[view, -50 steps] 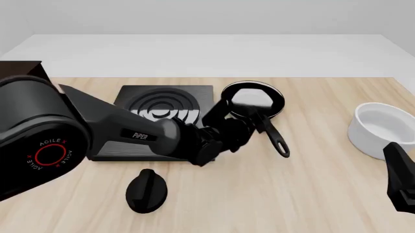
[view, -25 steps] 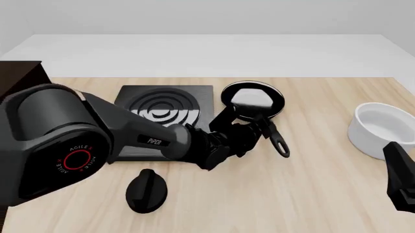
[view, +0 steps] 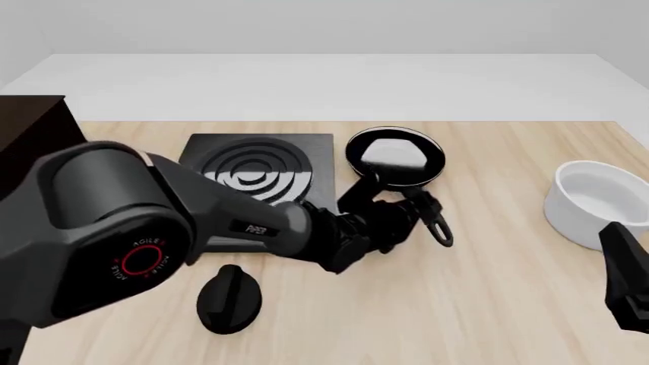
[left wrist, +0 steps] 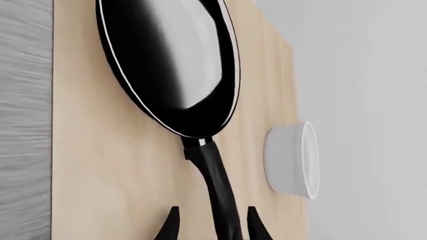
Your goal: Put the frying pan on top of the cabinet.
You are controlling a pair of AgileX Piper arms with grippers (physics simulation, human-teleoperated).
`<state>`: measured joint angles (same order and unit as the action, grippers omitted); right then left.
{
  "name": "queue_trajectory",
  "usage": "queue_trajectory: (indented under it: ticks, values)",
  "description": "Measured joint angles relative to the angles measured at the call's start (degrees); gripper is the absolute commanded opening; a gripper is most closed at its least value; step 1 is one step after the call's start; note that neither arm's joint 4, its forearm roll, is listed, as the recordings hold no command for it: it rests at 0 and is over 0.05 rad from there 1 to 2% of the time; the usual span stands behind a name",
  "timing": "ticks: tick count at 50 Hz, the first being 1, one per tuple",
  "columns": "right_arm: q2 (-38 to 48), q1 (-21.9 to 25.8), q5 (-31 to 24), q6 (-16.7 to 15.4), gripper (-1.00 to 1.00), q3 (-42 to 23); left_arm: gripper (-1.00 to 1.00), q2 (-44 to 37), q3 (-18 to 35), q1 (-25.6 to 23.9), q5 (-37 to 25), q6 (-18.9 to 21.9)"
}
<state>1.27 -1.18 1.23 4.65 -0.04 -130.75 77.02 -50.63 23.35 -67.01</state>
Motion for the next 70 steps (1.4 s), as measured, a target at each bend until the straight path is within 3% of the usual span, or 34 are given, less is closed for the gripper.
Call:
queue_trajectory:
  ticks: [66, 67, 70]
  values:
    - [1.00, -0.18, 0.83, 0.39, 1.00, -0.01, 1.00, -4.81, 7.04, -1.47, -0.02, -1.49]
    - [1.02, -0.19, 0.84, 0.40, 1.00, -0.01, -1.00, -4.88, 7.16, -1.47, -0.03, -1.39]
    - [1.06, -0.21, 0.88, 0.42, 1.00, -0.01, -1.00, -4.97, 7.40, -1.50, -0.26, -1.05]
